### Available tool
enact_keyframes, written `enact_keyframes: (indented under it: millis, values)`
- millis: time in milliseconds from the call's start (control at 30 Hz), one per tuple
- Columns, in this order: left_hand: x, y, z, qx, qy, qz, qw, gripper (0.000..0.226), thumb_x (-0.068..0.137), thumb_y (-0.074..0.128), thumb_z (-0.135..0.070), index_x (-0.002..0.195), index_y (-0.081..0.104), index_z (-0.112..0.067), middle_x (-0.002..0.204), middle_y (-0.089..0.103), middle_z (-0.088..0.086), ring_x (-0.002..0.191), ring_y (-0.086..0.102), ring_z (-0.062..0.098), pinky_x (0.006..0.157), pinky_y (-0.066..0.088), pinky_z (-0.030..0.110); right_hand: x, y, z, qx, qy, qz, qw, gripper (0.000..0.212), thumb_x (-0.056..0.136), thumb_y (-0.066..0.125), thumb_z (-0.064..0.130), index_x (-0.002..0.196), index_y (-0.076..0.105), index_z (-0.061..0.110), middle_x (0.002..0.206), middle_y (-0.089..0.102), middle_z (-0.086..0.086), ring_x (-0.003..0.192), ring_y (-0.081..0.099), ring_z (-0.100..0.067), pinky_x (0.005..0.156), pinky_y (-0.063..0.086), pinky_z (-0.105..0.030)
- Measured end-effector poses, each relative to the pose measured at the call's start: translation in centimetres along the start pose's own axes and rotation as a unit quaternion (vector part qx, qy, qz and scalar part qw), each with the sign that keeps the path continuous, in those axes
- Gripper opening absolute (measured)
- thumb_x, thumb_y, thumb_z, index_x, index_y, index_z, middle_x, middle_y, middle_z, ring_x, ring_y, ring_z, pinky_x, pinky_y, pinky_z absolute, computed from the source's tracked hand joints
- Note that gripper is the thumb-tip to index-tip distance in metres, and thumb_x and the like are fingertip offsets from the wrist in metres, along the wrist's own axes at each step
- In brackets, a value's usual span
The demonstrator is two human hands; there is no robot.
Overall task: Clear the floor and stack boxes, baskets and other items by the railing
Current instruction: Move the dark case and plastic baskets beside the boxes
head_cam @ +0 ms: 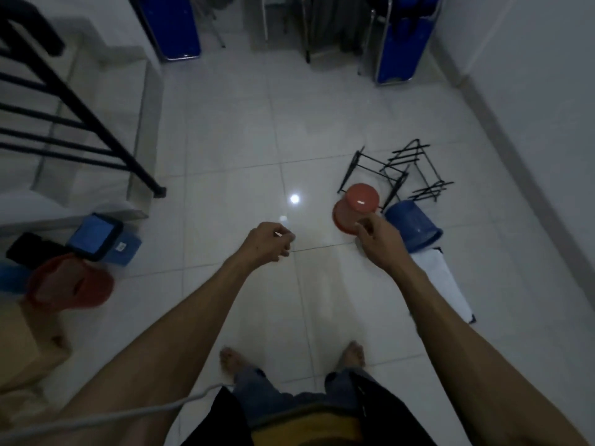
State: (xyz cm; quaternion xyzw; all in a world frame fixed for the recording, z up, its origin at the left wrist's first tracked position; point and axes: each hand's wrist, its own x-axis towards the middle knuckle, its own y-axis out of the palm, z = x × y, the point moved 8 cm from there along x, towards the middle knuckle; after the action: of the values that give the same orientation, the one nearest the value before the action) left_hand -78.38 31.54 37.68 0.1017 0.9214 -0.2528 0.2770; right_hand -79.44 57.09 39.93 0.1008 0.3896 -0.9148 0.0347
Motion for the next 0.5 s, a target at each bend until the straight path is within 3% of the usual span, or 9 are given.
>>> enact_keyframes:
  millis: [167, 267, 367, 500]
  values:
    - [2.8, 8.7, -5.9, 0.047, -0.016, 0.041, 0.998, 0.030, 0.097, 0.063, -0.032, 0.111, 0.066, -0.006, 0.099, 0.072, 0.014, 0.085, 0.073, 0.022, 0.076, 0.058, 0.035, 0.6, -8.5, -9.1, 0.016, 0.054, -0.016, 0.998, 0.020, 0.102, 0.054, 0.024, 0.105, 0.063, 0.006, 0.091, 0.062, -0.001, 0.086, 0.060, -0.021, 0.062, 0.037, -0.024]
    - [4.0, 13.2, -8.9, 0.073, -0.018, 0.061, 0.995, 0.034, 0.095, 0.065, -0.035, 0.114, 0.065, -0.007, 0.094, 0.070, 0.009, 0.082, 0.073, 0.019, 0.076, 0.060, 0.035, 1.0, -12.0, -13.0, 0.022, 0.079, -0.013, 0.997, 0.024, 0.103, 0.052, 0.023, 0.105, 0.062, 0.001, 0.089, 0.059, -0.006, 0.076, 0.054, -0.015, 0.051, 0.031, -0.012]
    - [5.7, 16.6, -11.4, 0.112, -0.021, 0.077, 0.991, 0.039, 0.094, 0.066, -0.038, 0.119, 0.063, -0.008, 0.098, 0.073, 0.011, 0.085, 0.074, 0.020, 0.080, 0.061, 0.038, 1.9, -14.0, -16.7, 0.026, 0.123, -0.004, 0.992, 0.027, 0.104, 0.051, 0.022, 0.104, 0.060, -0.003, 0.087, 0.054, -0.008, 0.068, 0.044, -0.011, 0.054, 0.027, -0.025]
    - [9.2, 19.6, -13.7, 0.134, -0.029, 0.099, 0.986, 0.050, 0.094, 0.066, -0.041, 0.131, 0.054, -0.010, 0.108, 0.072, 0.014, 0.091, 0.073, 0.021, 0.084, 0.061, 0.039, 3.7, -14.7, -21.3, 0.025, 0.166, 0.020, 0.986, 0.026, 0.102, 0.051, 0.025, 0.105, 0.061, 0.001, 0.092, 0.063, -0.008, 0.077, 0.055, -0.017, 0.057, 0.034, -0.024]
